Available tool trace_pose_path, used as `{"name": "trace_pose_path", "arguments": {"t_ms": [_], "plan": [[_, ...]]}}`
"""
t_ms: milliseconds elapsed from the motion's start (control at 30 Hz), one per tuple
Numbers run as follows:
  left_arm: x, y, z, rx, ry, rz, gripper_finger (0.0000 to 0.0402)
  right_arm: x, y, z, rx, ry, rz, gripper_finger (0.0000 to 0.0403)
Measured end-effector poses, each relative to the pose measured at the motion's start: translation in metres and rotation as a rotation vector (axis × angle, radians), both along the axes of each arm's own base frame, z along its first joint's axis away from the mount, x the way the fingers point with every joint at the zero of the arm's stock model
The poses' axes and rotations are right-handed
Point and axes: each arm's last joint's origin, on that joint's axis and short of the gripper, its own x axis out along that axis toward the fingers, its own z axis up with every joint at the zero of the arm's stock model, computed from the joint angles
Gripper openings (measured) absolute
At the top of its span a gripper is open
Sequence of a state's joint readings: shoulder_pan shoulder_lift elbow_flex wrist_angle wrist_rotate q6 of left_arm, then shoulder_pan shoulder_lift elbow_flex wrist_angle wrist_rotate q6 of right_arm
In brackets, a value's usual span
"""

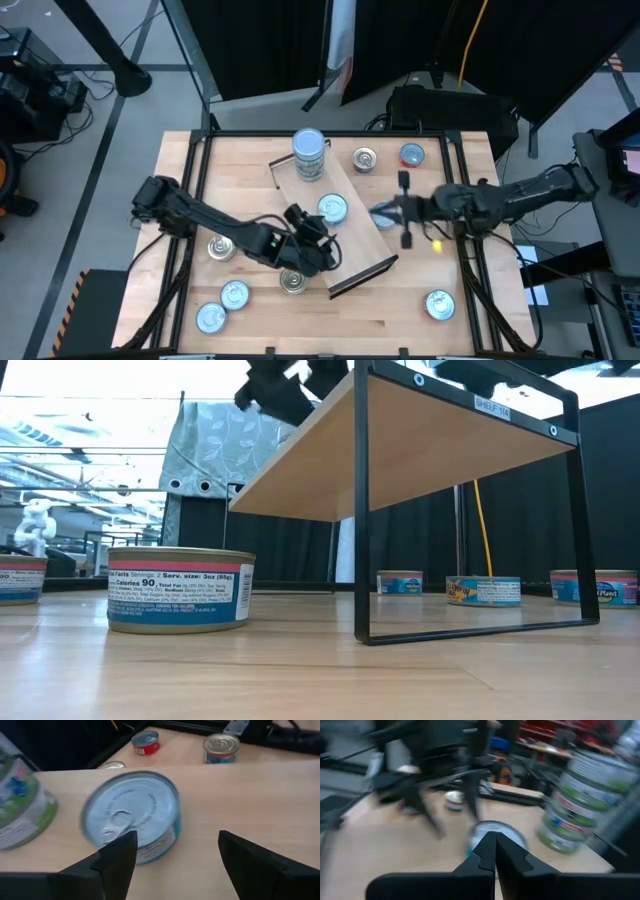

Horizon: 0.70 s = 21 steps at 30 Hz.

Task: Stack canned seafood by type on shelf
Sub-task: Put the top left light blue tuna can on the shelf

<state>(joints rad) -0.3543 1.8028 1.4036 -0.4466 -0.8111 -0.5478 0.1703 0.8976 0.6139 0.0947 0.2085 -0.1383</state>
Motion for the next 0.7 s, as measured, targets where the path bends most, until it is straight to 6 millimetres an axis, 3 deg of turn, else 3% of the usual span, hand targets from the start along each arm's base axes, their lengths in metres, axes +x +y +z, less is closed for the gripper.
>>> {"name": "trace_pose_path", "arguments": {"t_ms": [133,300,500,700], "plan": [[0.014,0.002,-0.013,0.049,-0.016,0.003,0.0253,0.016,-0.008,-0.011,0.004,0.043,-0.017,0.0],[0.019,0.007,-0.015,0.042,-0.04,0.029,0.0197,0.022,-0.01,-0.018,-0.006,0.08,-0.014,0.0],[0.012,0.009,-0.017,0.121,-0.02,0.126,0.0141,0.021,-0.015,-0.021,-0.014,0.121,-0.03,0.0],[0.003,0.008,-0.016,0.139,-0.035,0.205,0.0123,0.033,-0.021,-0.036,0.041,0.184,0.044,0.0]]}}
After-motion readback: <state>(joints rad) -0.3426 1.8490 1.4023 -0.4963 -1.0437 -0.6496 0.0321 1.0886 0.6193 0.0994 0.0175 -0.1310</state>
